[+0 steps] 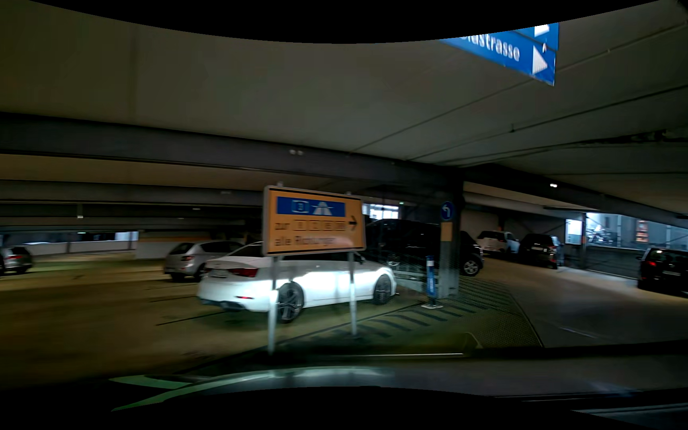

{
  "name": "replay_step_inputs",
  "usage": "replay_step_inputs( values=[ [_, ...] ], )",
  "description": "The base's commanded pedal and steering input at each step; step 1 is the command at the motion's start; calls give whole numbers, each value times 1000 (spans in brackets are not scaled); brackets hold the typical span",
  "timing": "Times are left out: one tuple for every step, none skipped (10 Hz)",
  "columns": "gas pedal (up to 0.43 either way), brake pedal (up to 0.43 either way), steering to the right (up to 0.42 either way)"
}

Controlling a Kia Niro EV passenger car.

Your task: Follow the waypoints while adhering to traffic rules and regulations

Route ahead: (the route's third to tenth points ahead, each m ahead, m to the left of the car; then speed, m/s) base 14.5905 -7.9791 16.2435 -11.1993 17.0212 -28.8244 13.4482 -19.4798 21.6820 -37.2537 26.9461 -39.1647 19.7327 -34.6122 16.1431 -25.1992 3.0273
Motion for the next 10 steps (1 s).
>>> replay_step_inputs(
  values=[
    [0, 85, 526],
    [0, 79, 522],
    [0, 67, 516],
    [0, 67, 516],
    [0, 67, 513],
    [0, 61, 507],
    [0, 73, 498],
    [0, 73, 491],
    [0, 67, 487],
    [0, 37, 478]
  ],
)
